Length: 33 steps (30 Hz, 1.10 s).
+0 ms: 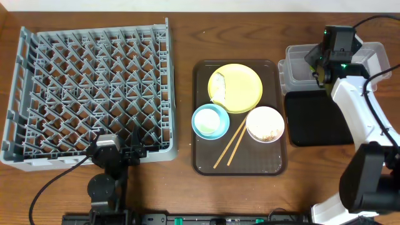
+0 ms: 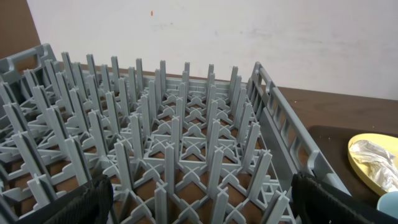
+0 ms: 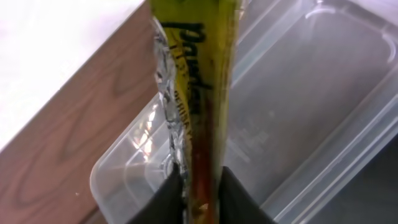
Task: Sort waste into correct bins and load items into the dishwasher rack
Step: 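Carry the wrapper with the right gripper and drop it into the clear bin, then grasp the white plastic bag on the yellow plate with the right gripper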
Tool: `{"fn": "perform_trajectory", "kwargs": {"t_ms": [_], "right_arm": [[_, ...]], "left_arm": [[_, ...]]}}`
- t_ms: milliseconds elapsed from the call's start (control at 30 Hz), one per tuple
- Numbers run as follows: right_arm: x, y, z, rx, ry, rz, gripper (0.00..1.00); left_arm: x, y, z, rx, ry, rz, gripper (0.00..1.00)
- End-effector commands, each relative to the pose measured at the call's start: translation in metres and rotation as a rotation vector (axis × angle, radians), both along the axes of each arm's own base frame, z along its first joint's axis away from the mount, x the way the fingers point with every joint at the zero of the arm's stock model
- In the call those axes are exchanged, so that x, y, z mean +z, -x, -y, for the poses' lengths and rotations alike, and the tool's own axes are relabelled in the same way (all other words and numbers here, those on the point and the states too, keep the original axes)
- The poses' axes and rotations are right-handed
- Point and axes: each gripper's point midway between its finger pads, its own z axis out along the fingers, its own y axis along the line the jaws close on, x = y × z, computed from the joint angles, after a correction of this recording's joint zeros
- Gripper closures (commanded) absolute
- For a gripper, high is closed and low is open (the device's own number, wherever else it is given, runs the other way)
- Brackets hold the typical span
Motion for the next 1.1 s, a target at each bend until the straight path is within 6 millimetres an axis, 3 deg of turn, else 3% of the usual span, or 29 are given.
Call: {"fn": "perform_trajectory", "kwargs": {"t_ms": [0, 100, 367, 467, 600, 833, 1067], "right_arm": [[-0.008, 0.001, 0.005, -0.030, -0.002, -0.012, 0.67], [-0.004, -0.001, 0.005, -0.028, -0.003, 0.004, 0.52], [0.014, -0.008, -0.028, 0.144, -0.060, 0.049, 0.47], [0.026, -0.010, -0.062, 0.321, -0.055, 0.075, 0.47], [0.027, -0.003, -0.132, 0.672, -0.028, 0.076, 0.45], [-0.005, 0.026, -0.216, 0.889, 0.051, -0.031, 0.37], [-0.059, 0.030, -0.261, 0.955, 0.112, -0.104, 0.37]], "left_arm": [[-0.017, 0.001, -0.001, 0.007, -0.005, -0.053, 0.07], [-0.017, 0.001, -0.001, 0.007, -0.005, -0.053, 0.07], [-0.017, 0.001, -0.001, 0.007, -0.005, -0.053, 0.07], [-0.017, 0.001, -0.001, 0.007, -0.005, -0.053, 0.07], [-0.017, 0.001, -0.001, 0.007, -0.005, -0.053, 0.07], [-0.017, 0.001, -0.001, 0.007, -0.005, -0.053, 0.07], [-0.017, 0.001, -0.001, 0.007, -0.005, -0.053, 0.07]]}}
